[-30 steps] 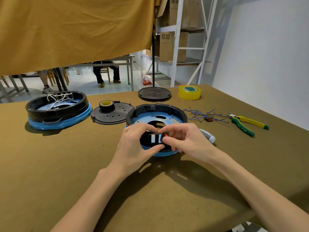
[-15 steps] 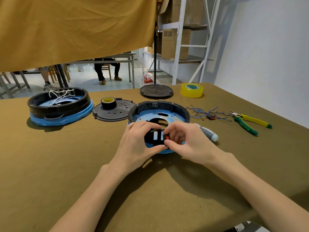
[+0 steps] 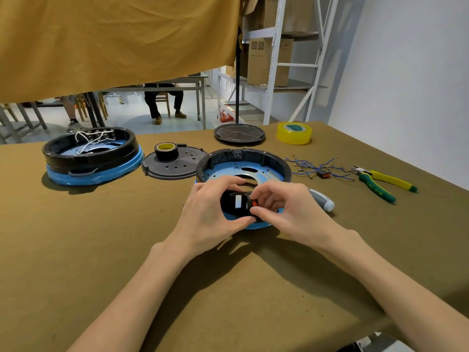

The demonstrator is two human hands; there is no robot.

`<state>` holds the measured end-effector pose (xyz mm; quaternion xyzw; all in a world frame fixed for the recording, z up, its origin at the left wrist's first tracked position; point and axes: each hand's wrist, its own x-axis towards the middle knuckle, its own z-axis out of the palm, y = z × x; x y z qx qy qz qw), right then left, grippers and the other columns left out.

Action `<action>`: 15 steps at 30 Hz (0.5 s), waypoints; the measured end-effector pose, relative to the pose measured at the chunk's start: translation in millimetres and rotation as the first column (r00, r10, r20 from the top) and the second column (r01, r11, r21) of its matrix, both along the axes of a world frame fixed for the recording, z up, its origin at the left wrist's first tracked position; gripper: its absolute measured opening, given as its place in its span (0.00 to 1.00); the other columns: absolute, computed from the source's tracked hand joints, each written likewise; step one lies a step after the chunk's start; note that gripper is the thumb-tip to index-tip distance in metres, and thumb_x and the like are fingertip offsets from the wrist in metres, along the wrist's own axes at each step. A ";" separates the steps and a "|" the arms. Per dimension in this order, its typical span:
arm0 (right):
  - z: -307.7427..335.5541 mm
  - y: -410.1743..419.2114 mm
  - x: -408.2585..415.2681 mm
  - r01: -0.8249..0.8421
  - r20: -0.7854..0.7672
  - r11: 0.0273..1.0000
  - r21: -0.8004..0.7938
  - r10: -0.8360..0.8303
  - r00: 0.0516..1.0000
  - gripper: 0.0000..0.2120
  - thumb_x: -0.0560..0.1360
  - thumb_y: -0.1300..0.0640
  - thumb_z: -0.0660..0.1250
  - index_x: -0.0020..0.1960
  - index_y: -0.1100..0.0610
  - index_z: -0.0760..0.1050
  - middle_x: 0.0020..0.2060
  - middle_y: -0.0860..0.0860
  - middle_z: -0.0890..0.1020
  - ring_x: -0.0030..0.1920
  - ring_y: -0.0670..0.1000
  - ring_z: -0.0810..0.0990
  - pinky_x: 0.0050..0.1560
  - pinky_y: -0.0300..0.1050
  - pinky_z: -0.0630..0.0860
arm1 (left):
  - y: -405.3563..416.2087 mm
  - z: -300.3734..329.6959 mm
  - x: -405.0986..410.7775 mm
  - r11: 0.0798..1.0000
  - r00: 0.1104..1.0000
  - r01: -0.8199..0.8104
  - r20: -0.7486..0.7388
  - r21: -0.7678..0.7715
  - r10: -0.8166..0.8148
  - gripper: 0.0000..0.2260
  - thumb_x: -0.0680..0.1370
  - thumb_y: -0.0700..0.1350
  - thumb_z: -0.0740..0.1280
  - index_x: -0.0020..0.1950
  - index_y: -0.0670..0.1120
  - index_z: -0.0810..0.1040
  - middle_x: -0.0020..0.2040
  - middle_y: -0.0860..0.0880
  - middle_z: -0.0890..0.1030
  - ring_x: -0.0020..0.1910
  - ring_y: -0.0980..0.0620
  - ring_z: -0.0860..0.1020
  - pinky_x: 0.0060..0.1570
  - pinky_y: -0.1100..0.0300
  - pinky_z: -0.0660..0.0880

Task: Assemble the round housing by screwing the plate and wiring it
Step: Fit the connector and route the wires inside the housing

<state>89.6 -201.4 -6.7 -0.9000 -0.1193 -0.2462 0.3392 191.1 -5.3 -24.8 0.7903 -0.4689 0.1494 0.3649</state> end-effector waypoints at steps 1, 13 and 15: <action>-0.6 -0.4 -0.2 0.002 0.004 1.000 0.008 -0.002 1.000 0.10 0.76 0.58 0.76 0.57 0.52 0.82 0.43 0.42 0.83 0.44 0.47 0.84 0.44 0.44 0.83 | 0.0 -0.1 -0.3 1.000 1.000 -0.001 0.000 -0.002 0.001 0.31 0.70 0.64 0.72 0.70 0.56 0.72 0.59 0.61 0.80 0.61 0.66 0.74 0.63 0.70 0.60; -9.2 7.0 0.5 0.074 0.118 0.997 -0.001 -0.074 0.990 0.11 0.74 0.58 0.78 0.55 0.55 0.83 0.42 0.45 0.83 0.41 0.47 0.82 0.41 0.39 0.79 | -4.2 -1.5 -3.1 0.999 0.999 -0.027 -0.020 -0.042 0.026 0.28 0.71 0.56 0.76 0.70 0.56 0.72 0.58 0.61 0.81 0.61 0.66 0.73 0.63 0.74 0.57; -8.3 5.7 1.2 0.099 0.136 0.994 -0.035 -0.094 0.986 0.11 0.73 0.56 0.79 0.53 0.54 0.83 0.41 0.44 0.81 0.40 0.47 0.80 0.39 0.35 0.75 | -4.8 -1.2 -2.8 0.999 0.999 -0.033 -0.036 -0.037 0.031 0.28 0.71 0.55 0.76 0.70 0.56 0.72 0.58 0.61 0.81 0.61 0.66 0.73 0.63 0.73 0.57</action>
